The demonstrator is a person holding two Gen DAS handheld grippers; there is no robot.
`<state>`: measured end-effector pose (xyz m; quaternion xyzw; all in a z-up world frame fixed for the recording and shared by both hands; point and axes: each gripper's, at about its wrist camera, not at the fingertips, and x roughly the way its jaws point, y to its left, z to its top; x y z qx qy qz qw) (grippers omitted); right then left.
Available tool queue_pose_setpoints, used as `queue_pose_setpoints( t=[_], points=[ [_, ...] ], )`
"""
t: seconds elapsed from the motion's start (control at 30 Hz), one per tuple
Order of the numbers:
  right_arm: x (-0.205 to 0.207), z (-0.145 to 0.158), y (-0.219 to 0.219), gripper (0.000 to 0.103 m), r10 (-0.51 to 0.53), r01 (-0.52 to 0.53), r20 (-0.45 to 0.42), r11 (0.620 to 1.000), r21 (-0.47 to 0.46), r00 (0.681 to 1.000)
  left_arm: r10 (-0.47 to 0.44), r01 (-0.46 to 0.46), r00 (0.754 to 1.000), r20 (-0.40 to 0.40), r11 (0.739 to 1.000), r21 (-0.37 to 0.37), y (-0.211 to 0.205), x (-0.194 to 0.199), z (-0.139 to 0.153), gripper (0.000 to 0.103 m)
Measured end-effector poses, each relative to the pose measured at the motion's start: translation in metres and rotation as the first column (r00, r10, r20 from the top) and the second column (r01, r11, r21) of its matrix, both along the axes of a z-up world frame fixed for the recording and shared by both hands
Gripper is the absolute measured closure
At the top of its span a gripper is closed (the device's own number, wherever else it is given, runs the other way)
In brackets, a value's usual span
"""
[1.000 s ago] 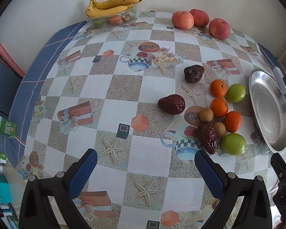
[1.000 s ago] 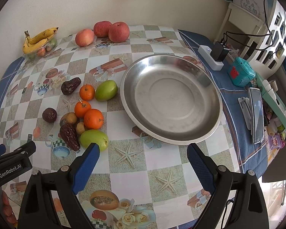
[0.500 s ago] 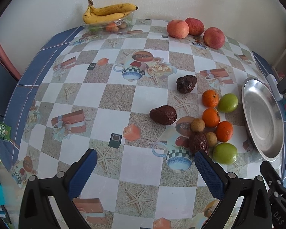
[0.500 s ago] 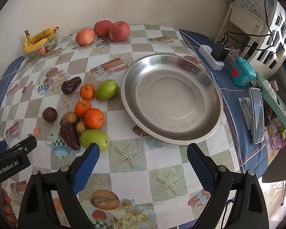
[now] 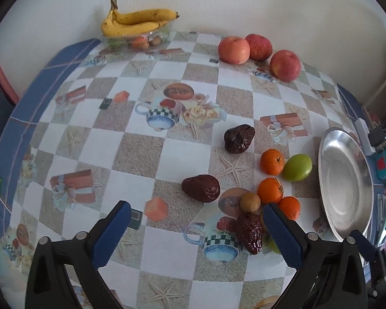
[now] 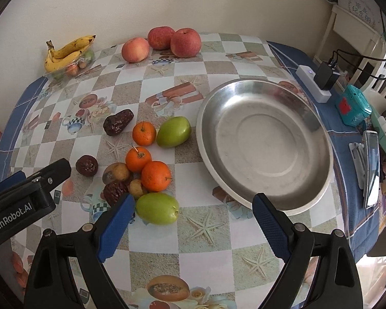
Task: Organize fruits
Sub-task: 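Grasp a dried red date with the left tool while the right tool grasps a green fruit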
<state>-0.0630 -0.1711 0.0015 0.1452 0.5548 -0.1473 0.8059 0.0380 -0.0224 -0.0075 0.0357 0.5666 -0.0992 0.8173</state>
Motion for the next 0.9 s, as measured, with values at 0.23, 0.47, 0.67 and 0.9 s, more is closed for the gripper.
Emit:
queue_pose_setpoints(
  t=[0.23,0.47,0.67,0.9],
  points=[
    [0.015,-0.018,0.004,0.015,0.024,-0.022,-0.03,0.998,0.067,0.999,-0.013,0.008,0.994,-0.112,0.999,-0.045,-0.018,0.004,-0.021,0.006],
    [0.022,-0.046,0.004,0.032,0.034,-0.021,-0.102,0.991,0.131,0.994,-0.052,0.037,0.976,-0.211,0.997,-0.075,-0.03,-0.002,-0.039,0.023],
    [0.021,-0.056,0.006,0.034,0.039,-0.016,-0.109,0.98,0.2,0.993,-0.041,0.002,0.962,-0.271,0.99,-0.144,-0.024,-0.003,-0.048,0.041],
    [0.024,-0.057,0.014,0.038,0.076,-0.052,-0.109,0.978,0.203,0.991,-0.045,-0.022,0.949,-0.312,0.978,-0.206,-0.021,-0.006,-0.051,0.065]
  ],
)
